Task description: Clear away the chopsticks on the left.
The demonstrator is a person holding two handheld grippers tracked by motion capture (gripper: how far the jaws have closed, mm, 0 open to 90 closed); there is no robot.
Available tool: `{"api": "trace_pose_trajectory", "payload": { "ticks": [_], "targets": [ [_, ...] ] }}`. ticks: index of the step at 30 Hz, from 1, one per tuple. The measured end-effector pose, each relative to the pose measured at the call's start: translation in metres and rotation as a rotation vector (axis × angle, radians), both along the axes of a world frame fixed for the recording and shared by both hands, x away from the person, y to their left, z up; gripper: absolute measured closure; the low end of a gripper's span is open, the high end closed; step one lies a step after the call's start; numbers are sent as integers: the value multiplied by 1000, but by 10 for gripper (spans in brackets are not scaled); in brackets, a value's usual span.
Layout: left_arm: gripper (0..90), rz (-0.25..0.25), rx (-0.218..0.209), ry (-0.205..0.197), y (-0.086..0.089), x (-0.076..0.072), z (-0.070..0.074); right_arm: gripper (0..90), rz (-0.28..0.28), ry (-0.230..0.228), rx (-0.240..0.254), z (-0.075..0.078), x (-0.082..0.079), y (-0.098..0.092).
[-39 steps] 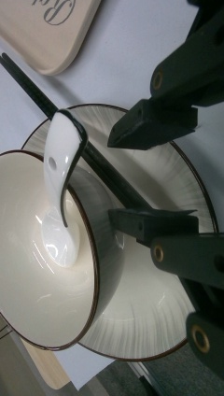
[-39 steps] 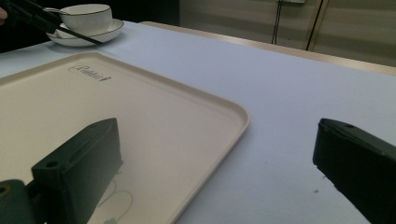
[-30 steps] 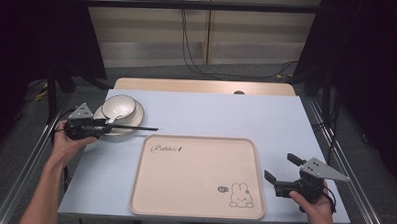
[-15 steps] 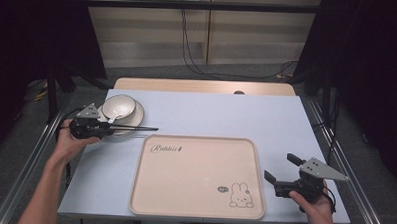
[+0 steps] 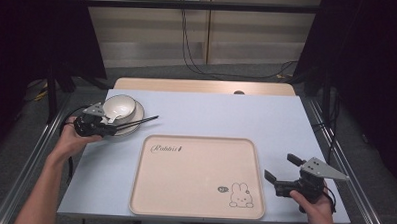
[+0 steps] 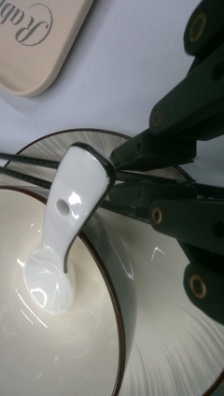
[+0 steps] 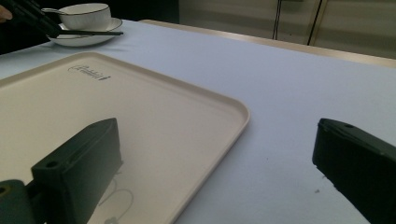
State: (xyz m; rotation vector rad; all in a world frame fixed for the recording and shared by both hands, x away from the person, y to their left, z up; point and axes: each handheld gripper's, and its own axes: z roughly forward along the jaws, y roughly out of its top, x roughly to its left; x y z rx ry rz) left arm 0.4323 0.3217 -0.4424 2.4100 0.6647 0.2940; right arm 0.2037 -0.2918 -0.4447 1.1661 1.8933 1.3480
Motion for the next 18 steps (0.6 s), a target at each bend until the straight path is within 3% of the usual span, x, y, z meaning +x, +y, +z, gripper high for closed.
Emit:
{"api": "trace_pose_trajectory", "payload": {
  "ticks": [4,10,17,18],
  "targets": [
    [848,-5,10,15,-2,1,1,9,2,2,4,0,0,0],
    [861,12,-12,53,-4,0,4,9,1,5,3,0,0,0],
    [862,56,-96,66,1,-7,3,9,6,2,6,0,0,0],
    [862,58,-83,74,2,-7,4,9,5,-5,5,1,0,0]
  ]
}}
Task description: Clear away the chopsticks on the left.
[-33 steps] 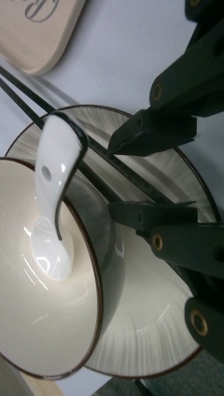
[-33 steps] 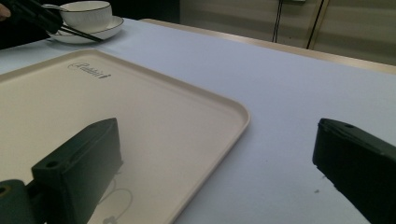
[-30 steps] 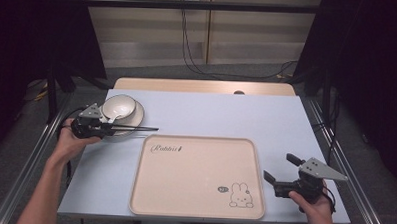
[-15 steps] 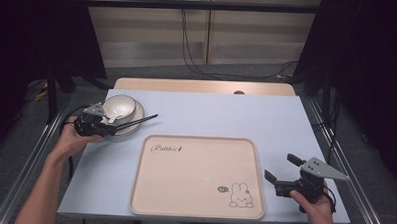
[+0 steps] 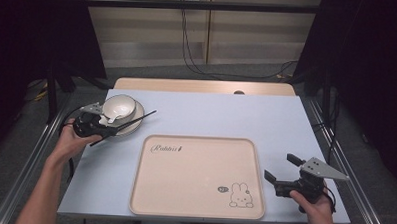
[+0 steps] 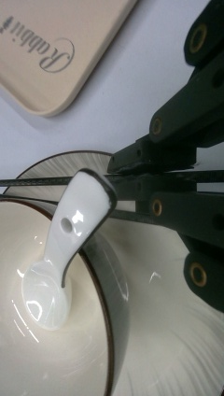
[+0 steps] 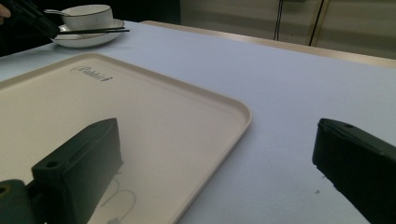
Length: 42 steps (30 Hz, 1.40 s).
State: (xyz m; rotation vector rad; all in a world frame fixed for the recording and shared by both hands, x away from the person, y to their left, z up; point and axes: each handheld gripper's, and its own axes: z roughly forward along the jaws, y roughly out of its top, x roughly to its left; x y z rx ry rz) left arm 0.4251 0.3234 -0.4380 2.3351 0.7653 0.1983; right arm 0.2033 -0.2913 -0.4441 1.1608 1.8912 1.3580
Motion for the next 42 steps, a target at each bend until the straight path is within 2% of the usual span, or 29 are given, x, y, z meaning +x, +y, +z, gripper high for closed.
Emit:
{"api": "trace_pose_trajectory", "payload": {
  "ticks": [1,2,5,6,9,11,14,17,18,19,24,27,28,30,32,35,42],
  "targets": [
    [862,12,-12,-7,0,-1,-1,9,-1,0,1,0,0,0],
    [862,4,-23,7,0,-3,1,9,5,5,7,0,0,0],
    [862,9,-40,14,0,-6,2,9,2,2,8,0,0,0],
    [862,29,-49,12,-1,-8,6,7,8,1,12,0,0,0],
    [862,41,-74,13,0,-11,9,6,10,-8,4,0,0,1],
    [861,59,-113,9,1,-16,12,6,18,-14,5,1,0,1],
    [862,103,-129,2,1,-23,16,6,13,-18,3,1,0,2],
    [861,128,-187,7,3,-31,21,6,25,-16,8,2,-1,1],
    [861,154,-202,11,2,-37,23,6,28,-18,6,2,-1,2],
    [862,158,-207,27,2,-39,23,6,27,-17,4,2,-1,2],
    [862,162,-195,37,-2,-50,22,6,27,-11,4,2,-1,2],
    [862,176,-213,44,-4,-58,23,6,26,-11,0,1,0,3],
    [862,184,-204,39,-5,-61,25,6,28,-11,1,1,0,3],
    [862,199,-227,47,-7,-68,26,6,29,-13,1,2,-1,3],
    [861,216,-223,56,-13,-76,28,6,26,-12,-1,1,0,3],
    [861,216,-233,52,-19,-84,31,6,36,-15,-2,2,0,4],
    [861,254,-241,58,-30,-100,35,6,38,-14,-1,2,0,4]
  ]
}}
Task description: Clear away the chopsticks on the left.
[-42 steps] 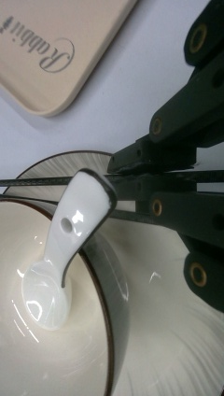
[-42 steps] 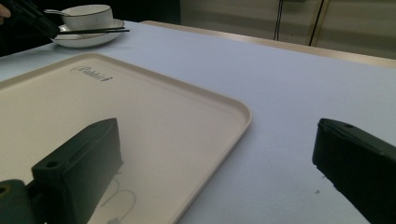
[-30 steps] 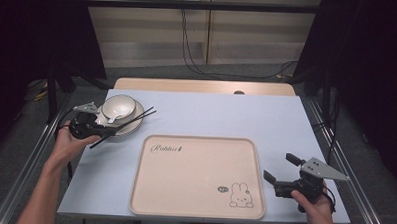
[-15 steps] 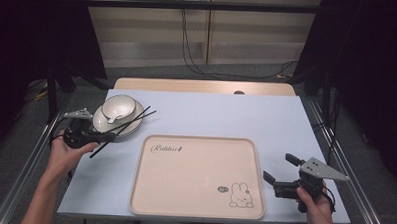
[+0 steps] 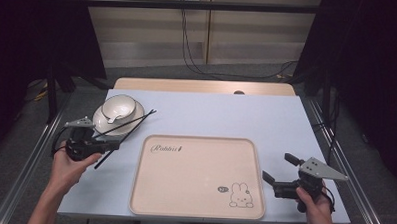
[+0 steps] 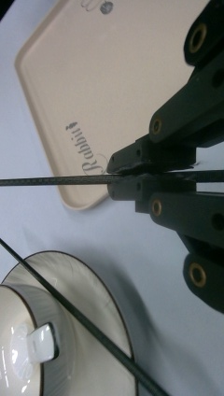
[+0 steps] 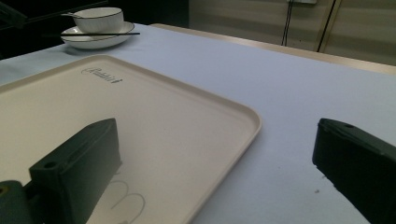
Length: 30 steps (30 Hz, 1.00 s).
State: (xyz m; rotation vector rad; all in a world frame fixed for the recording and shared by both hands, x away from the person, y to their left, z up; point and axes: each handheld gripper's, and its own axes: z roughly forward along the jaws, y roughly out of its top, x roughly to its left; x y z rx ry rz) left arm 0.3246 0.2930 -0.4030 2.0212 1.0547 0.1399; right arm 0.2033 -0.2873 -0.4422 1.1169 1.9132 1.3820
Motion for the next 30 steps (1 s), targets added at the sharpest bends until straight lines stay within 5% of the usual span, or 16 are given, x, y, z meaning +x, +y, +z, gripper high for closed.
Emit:
{"api": "trace_pose_trajectory", "payload": {
  "ticks": [3,5,10,19,24,30],
  "targets": [
    [861,61,8,-11,-7,-10,3,6,0,1,-2,0,0,0],
    [862,73,-23,-6,-10,-15,5,6,1,-2,3,0,0,1],
    [863,84,-7,22,-23,-27,1,6,8,-1,5,0,-1,0],
    [862,179,-33,30,-41,-50,0,6,11,-3,3,0,1,2],
    [862,188,27,60,-59,-58,-4,6,11,-2,3,0,0,2],
    [862,224,46,86,-75,-62,-15,6,21,-8,-2,0,0,3]
  ]
}}
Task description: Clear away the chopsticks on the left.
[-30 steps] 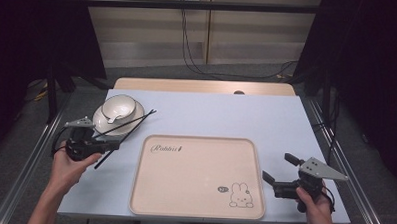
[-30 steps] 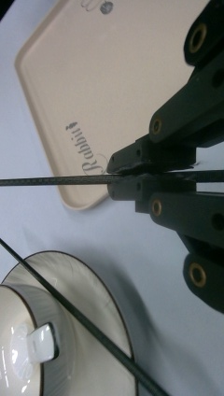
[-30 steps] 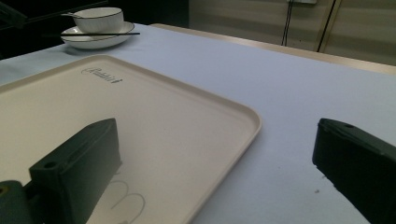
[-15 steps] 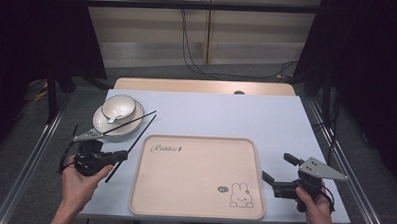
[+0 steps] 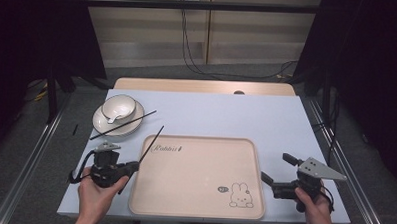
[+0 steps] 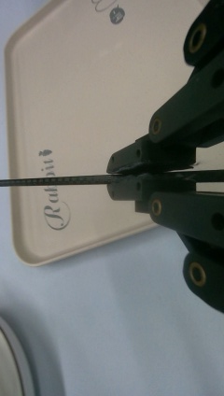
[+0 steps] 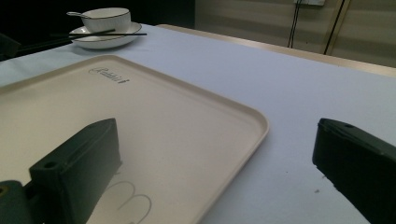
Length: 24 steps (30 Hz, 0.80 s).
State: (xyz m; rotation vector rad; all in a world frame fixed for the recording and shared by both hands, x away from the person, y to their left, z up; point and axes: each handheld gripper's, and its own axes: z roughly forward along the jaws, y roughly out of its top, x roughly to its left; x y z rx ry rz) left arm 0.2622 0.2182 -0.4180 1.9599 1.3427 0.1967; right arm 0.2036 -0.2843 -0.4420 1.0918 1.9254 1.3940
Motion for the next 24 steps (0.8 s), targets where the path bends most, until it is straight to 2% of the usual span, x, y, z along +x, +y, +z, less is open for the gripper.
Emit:
{"api": "trace_pose_trajectory", "payload": {
  "ticks": [6,7,9,11,12,14,16,19,24],
  "targets": [
    [862,-2,-2,34,-12,1,-9,6,3,8,-2,0,0,1],
    [862,-10,12,38,-13,1,-11,6,4,8,-3,-1,0,1],
    [862,-8,12,45,-15,1,-15,6,6,9,-4,-1,0,1],
    [861,1,23,45,-15,0,-17,6,6,9,-5,-1,0,1],
    [861,21,14,48,-16,0,-18,6,7,11,-4,-1,0,1],
    [861,31,40,63,-18,1,-23,6,4,9,-5,-1,0,2],
    [861,39,43,66,-19,1,-25,6,3,9,-6,-1,0,2],
    [861,33,84,89,-25,2,-32,6,4,9,-6,-1,0,2],
    [860,41,108,99,-28,4,-37,6,8,11,-8,-1,0,2]
  ]
}}
